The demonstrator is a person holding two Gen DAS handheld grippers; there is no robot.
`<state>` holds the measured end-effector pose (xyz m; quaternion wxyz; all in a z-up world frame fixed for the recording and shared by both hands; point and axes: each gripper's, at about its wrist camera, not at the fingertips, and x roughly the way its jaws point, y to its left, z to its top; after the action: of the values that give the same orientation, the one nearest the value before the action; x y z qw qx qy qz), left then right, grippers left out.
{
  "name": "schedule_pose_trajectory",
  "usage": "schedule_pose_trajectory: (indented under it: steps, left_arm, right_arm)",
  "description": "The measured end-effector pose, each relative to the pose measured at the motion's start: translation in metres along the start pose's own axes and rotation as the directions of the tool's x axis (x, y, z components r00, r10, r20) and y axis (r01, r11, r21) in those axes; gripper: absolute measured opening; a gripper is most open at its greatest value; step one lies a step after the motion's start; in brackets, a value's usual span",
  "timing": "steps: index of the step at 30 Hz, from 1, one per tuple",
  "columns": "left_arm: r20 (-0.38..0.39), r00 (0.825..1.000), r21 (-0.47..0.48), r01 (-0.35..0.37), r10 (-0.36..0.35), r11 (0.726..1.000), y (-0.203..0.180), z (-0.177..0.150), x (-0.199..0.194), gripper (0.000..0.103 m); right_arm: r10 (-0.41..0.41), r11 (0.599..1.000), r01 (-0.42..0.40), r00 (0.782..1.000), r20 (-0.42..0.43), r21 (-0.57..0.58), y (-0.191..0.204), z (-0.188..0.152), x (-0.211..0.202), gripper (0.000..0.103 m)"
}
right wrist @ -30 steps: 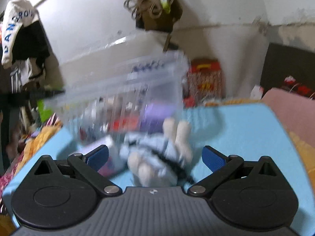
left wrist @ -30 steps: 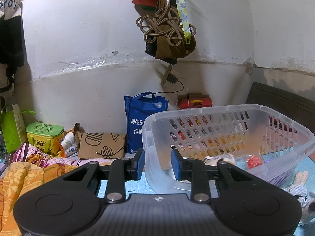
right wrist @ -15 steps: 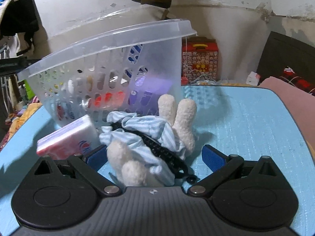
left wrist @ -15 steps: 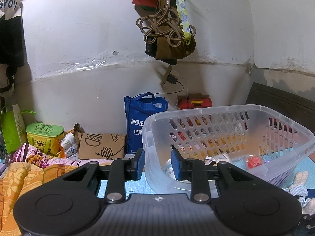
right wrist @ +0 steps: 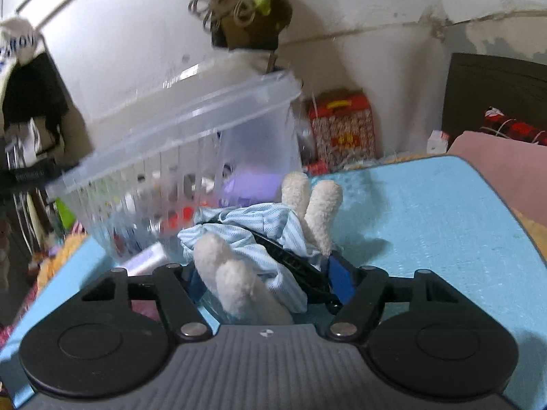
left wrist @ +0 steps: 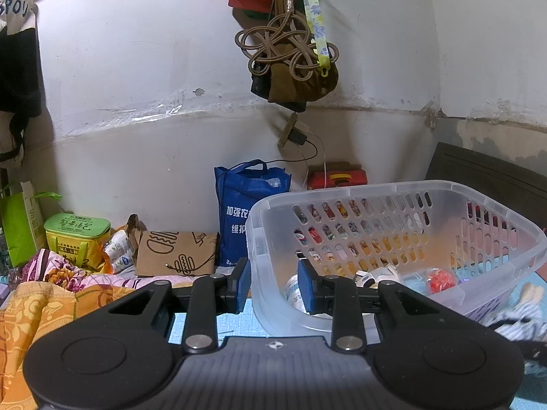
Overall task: Organize objects
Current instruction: 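Grasp the plush bunny in blue clothes with the right gripper, then carry the bunny into the basket and open the right gripper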
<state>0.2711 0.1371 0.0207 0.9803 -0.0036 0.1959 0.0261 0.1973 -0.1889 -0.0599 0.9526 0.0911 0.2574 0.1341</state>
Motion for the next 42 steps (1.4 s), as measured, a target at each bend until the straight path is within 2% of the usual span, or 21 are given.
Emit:
schedule_pose_trajectory:
  steps: [5, 11, 15, 17, 21, 31, 38, 42]
  left_arm:
    - [-0.033, 0.999, -0.068, 0.037, -0.039, 0.997, 0.010, -0.001, 0.006, 0.043]
    - [-0.013, 1.000, -0.014, 0.009, -0.009, 1.000, 0.002, -0.007, 0.005, 0.032]
    - [0.033, 0.998, 0.023, -0.050, 0.049, 0.999, -0.003, -0.006, -0.003, 0.022]
    - [0.055, 0.997, 0.029, -0.064, 0.062, 0.998, -0.004, -0.005, -0.008, 0.021]
    - [0.030, 0.998, 0.027, -0.060, 0.059, 0.998, -0.004, -0.001, -0.008, 0.016]
    - [0.019, 0.998, 0.018, -0.054, 0.054, 0.998, -0.003, 0.002, -0.009, 0.016]
    - [0.015, 0.999, 0.002, -0.044, 0.044, 0.999, 0.000, 0.002, -0.008, 0.017]
    - [0.010, 0.999, 0.000, -0.039, 0.039, 0.999, 0.000, 0.002, -0.009, 0.017]
  right_arm:
    - [0.018, 1.000, -0.018, 0.999, 0.032, 0.013, -0.001, -0.004, -0.006, 0.071]
    - [0.025, 0.999, -0.026, 0.998, 0.050, 0.034, -0.005, -0.004, -0.006, 0.071]
    - [0.024, 0.999, -0.026, 0.998, 0.058, 0.034, -0.006, -0.004, -0.007, 0.071]
    - [0.025, 0.999, -0.027, 0.998, 0.058, 0.038, -0.007, -0.004, -0.006, 0.071]
    - [0.025, 0.999, -0.028, 0.998, 0.060, 0.038, -0.009, -0.004, -0.006, 0.071]
    - [0.031, 0.998, -0.035, 0.996, 0.081, 0.047, -0.011, -0.008, -0.010, 0.071]
    - [0.011, 1.000, -0.013, 0.987, 0.157, 0.010, -0.008, -0.007, -0.052, 0.071]
    - [0.038, 0.999, -0.031, 0.967, 0.253, -0.033, 0.011, 0.020, -0.088, 0.071]
